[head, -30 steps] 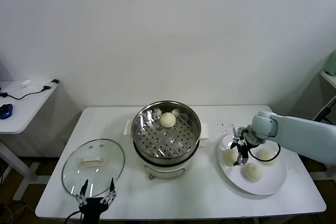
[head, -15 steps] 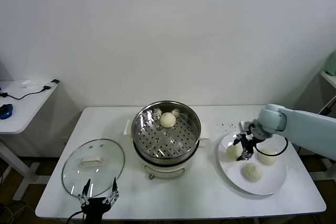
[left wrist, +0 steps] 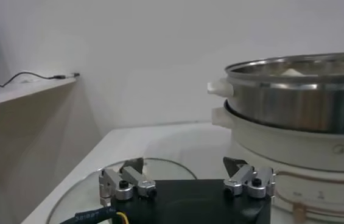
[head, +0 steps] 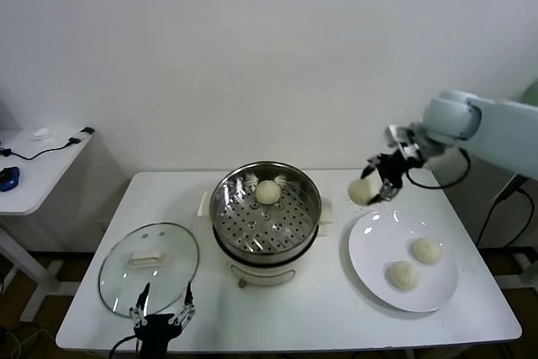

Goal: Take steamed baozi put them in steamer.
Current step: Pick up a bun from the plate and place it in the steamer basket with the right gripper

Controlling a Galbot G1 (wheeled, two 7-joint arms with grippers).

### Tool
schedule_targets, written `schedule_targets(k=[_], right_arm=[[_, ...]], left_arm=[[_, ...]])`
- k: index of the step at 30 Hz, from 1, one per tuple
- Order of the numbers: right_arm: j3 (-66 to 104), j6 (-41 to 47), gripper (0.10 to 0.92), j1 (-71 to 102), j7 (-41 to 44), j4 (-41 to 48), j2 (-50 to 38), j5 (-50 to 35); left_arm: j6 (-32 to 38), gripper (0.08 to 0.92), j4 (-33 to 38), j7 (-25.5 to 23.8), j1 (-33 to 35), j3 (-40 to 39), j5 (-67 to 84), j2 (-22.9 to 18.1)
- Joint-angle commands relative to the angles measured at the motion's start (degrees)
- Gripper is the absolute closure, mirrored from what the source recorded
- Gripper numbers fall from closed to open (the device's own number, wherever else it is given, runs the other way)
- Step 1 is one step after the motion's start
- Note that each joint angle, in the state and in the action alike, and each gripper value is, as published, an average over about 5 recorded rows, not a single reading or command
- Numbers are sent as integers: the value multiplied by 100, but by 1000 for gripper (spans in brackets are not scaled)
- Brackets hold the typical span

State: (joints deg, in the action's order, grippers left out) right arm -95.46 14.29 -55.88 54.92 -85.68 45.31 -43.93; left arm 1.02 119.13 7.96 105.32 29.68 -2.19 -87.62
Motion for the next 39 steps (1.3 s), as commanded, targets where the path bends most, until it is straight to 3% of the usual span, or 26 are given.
schedule_targets(k=[1, 8, 15, 23, 39], right_arm=[[-220, 660, 347, -857, -804, -609, 1657, -1838], [-16, 1163, 347, 149, -1602, 31, 2964, -2024], [-61, 1250, 347, 868, -1761, 989, 3644, -1751], [-58, 1228, 347, 1461, -1773, 1697, 3935, -1418], [-11, 1266, 341, 1866, -1941, 1852, 4066, -1220]], left_arm=[[-3, 177, 18, 46, 2, -7, 19, 29], [-7, 177, -17, 75, 1, 11, 47, 64], [-26, 177, -91, 76, -46, 17, 57, 70], [-87, 177, -180, 61, -151, 5, 58, 27], [-148, 177, -294, 47, -299, 55, 130, 29]])
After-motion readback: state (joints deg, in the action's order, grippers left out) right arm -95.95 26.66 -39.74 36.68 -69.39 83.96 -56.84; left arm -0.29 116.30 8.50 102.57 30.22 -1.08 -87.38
